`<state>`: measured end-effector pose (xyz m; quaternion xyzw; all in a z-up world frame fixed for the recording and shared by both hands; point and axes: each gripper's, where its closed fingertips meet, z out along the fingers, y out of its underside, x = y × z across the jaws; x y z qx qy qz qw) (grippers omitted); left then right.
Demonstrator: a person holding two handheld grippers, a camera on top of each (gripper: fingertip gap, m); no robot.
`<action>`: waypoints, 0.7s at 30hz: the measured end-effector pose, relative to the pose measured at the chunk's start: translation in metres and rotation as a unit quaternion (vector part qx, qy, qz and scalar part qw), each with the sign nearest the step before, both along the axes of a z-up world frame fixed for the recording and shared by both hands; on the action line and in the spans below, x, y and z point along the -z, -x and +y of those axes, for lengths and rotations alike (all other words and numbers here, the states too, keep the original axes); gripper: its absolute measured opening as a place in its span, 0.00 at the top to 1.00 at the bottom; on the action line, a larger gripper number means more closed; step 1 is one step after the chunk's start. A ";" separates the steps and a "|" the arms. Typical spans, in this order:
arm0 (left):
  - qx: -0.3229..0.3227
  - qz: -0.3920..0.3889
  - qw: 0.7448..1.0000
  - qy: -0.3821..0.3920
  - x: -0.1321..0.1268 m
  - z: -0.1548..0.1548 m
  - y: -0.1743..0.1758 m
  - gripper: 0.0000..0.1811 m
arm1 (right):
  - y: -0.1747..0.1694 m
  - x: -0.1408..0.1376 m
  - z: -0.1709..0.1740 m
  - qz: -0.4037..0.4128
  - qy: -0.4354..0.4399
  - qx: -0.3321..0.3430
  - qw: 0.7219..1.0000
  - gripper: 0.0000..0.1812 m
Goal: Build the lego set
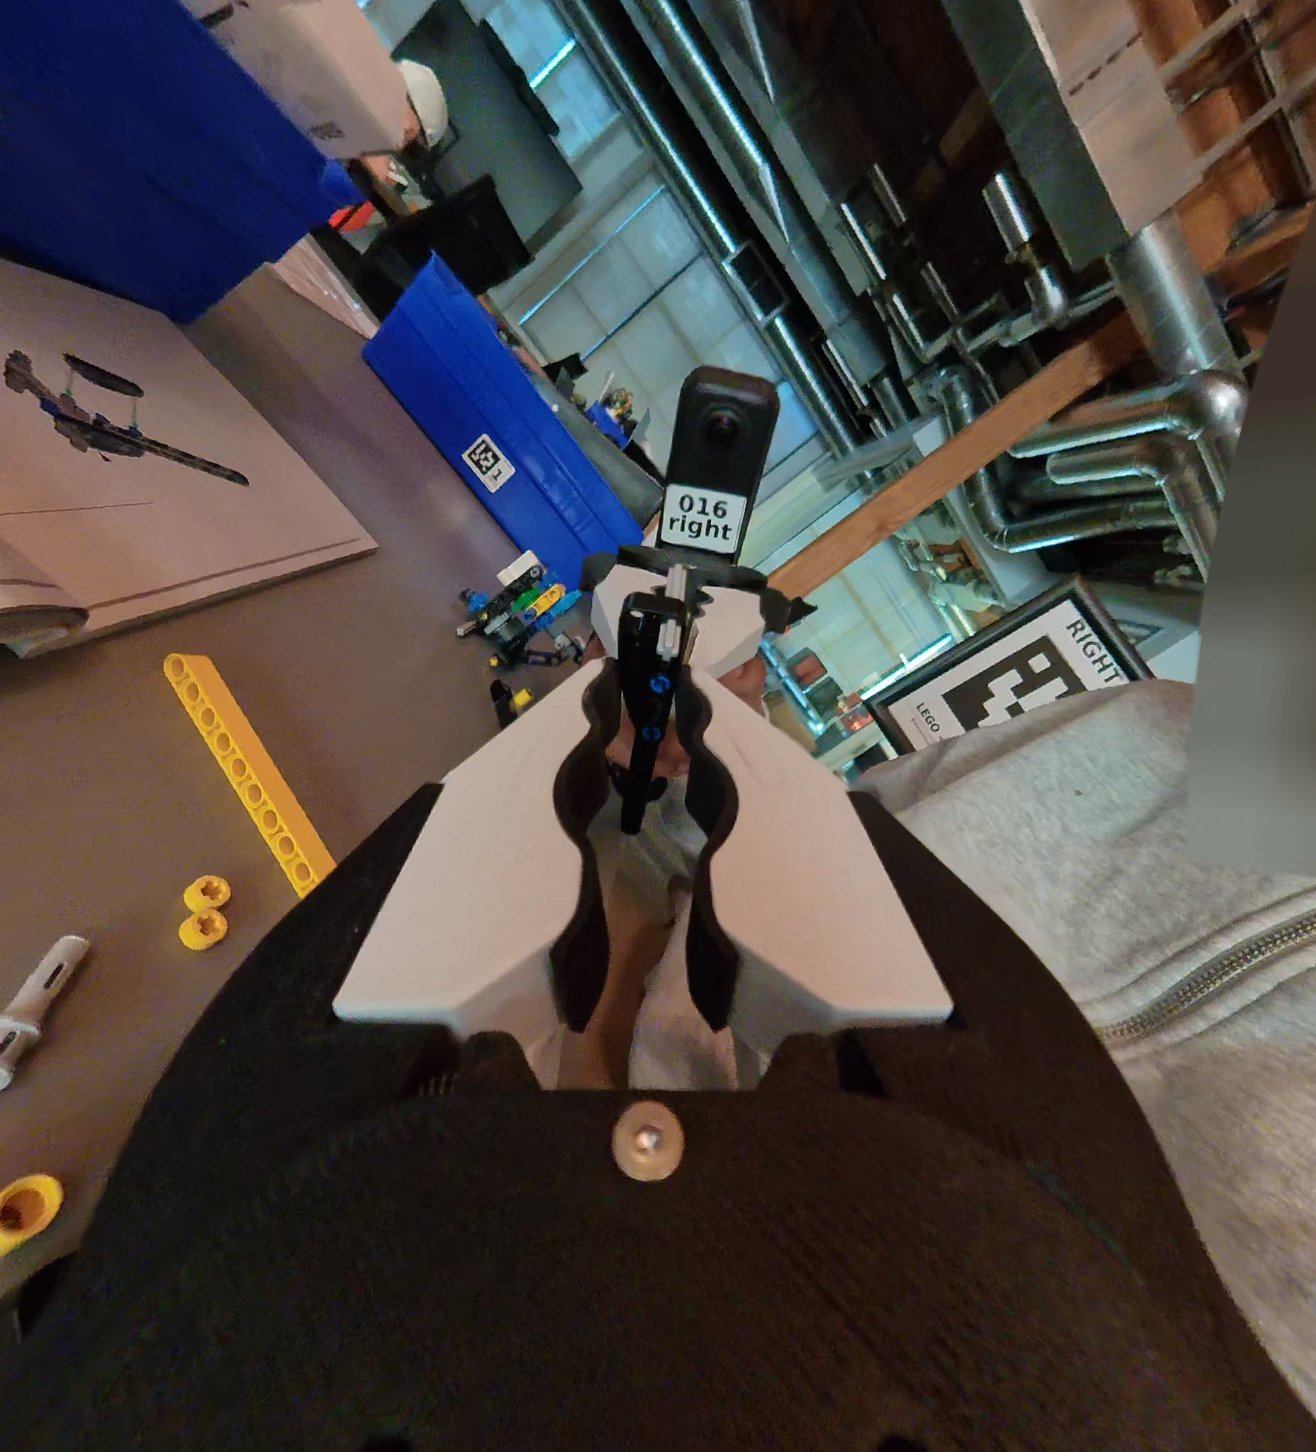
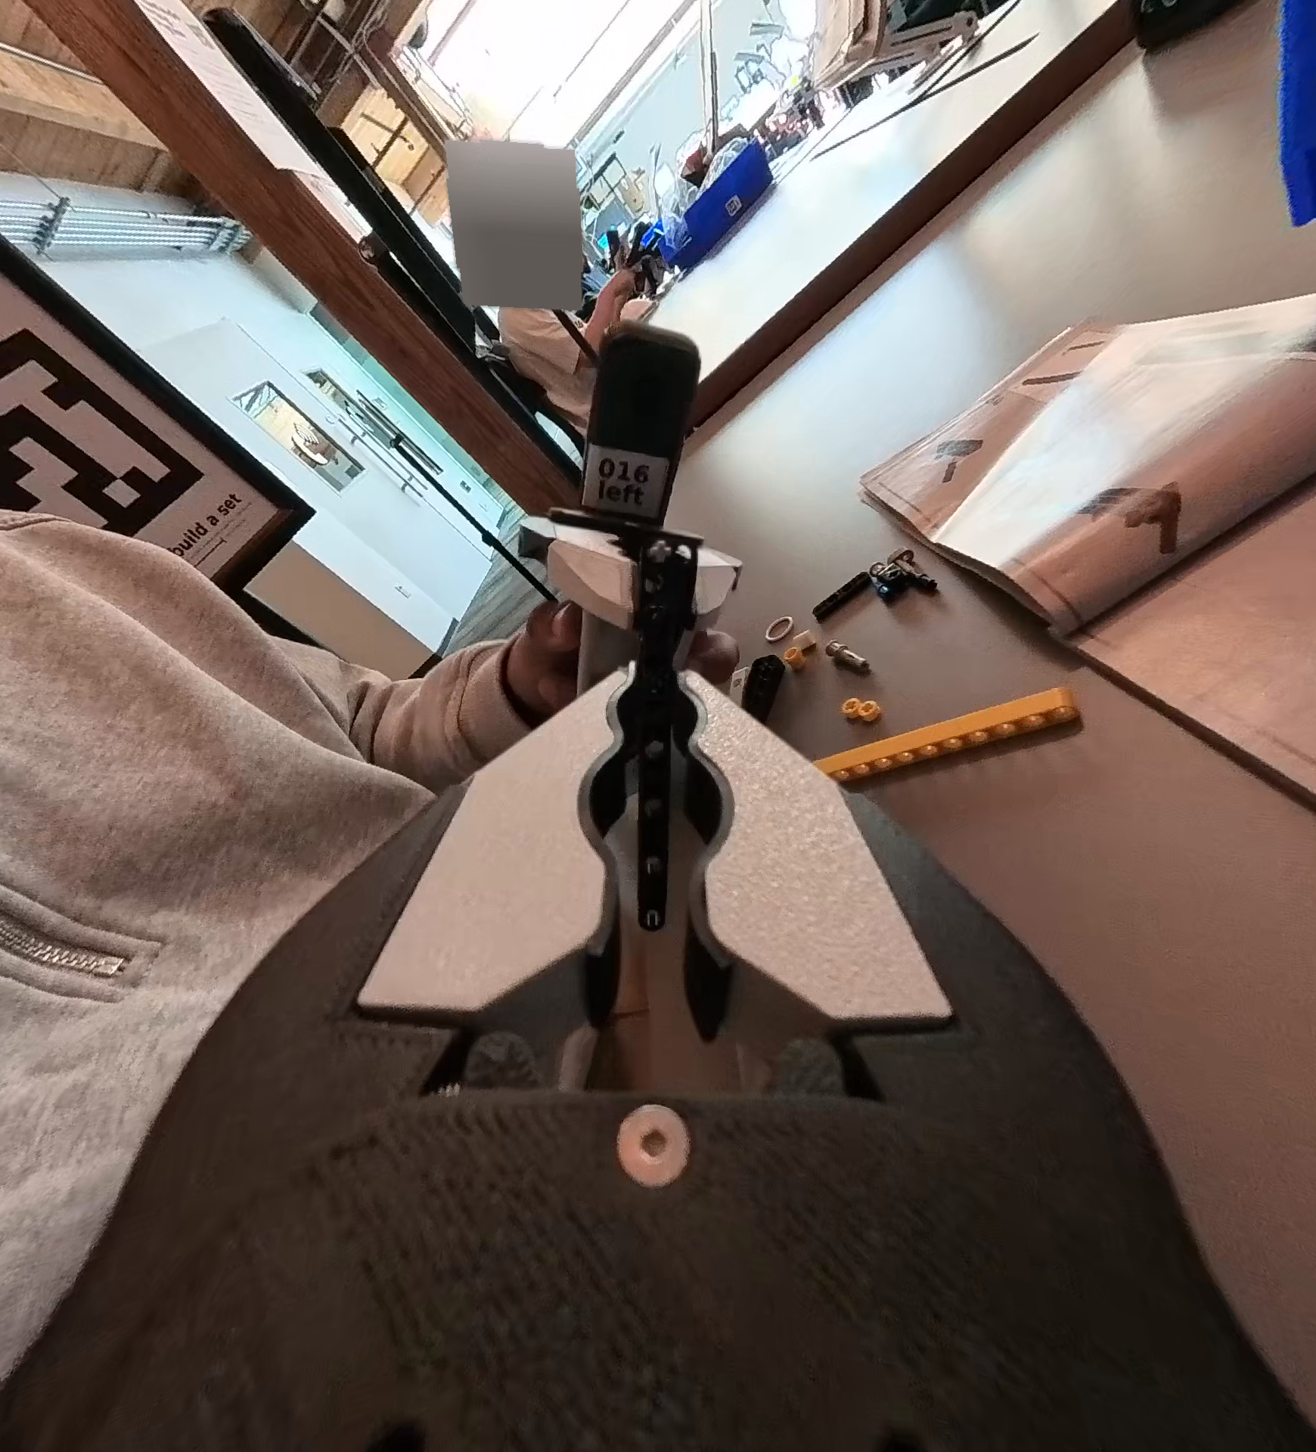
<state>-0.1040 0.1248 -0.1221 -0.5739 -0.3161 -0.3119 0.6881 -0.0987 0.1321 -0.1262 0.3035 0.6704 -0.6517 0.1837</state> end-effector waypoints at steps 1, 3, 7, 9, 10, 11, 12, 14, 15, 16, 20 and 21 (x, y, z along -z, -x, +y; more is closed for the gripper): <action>0.003 0.004 1.000 0.009 0.001 0.000 -0.001 0.95 | -0.001 0.001 0.000 0.002 -0.005 -0.003 1.000 0.97; 0.009 0.014 1.000 0.024 0.003 -0.001 -0.003 0.94 | -0.003 0.004 -0.002 0.006 -0.016 -0.009 1.000 0.97; 0.034 0.027 0.999 0.031 0.003 -0.003 -0.008 0.95 | -0.009 0.006 -0.004 0.006 -0.022 -0.029 0.999 0.97; 0.046 0.036 0.998 0.027 0.002 -0.004 -0.011 0.95 | -0.012 0.005 -0.006 -0.001 -0.015 -0.041 0.999 0.97; 0.053 0.043 0.997 0.028 0.001 -0.004 -0.013 0.95 | -0.014 0.004 -0.006 -0.004 -0.010 -0.049 0.999 0.97; 0.059 0.052 0.996 0.030 0.001 -0.004 -0.015 0.95 | -0.016 0.004 -0.006 -0.007 -0.006 -0.058 0.998 0.97; 0.061 0.060 0.996 0.034 0.000 -0.004 -0.017 0.95 | -0.018 0.003 -0.006 -0.007 -0.006 -0.064 0.998 0.97; 0.067 0.067 0.995 0.041 0.002 -0.004 -0.019 0.95 | -0.021 0.006 -0.007 0.003 -0.022 -0.072 0.997 0.97; 0.070 0.066 0.994 0.045 0.004 -0.004 -0.020 0.95 | -0.023 0.008 -0.007 0.011 -0.033 -0.075 0.997 0.97; 0.072 0.064 0.994 0.045 0.004 -0.003 -0.020 0.95 | -0.023 0.009 -0.006 0.019 -0.041 -0.076 0.996 0.97; 0.082 0.059 0.993 0.065 0.012 -0.002 -0.022 0.95 | -0.025 0.016 -0.005 0.037 -0.067 -0.082 0.994 0.97; 0.083 0.063 0.992 0.077 0.015 -0.002 -0.022 0.95 | -0.025 0.019 -0.005 0.042 -0.080 -0.082 0.993 0.97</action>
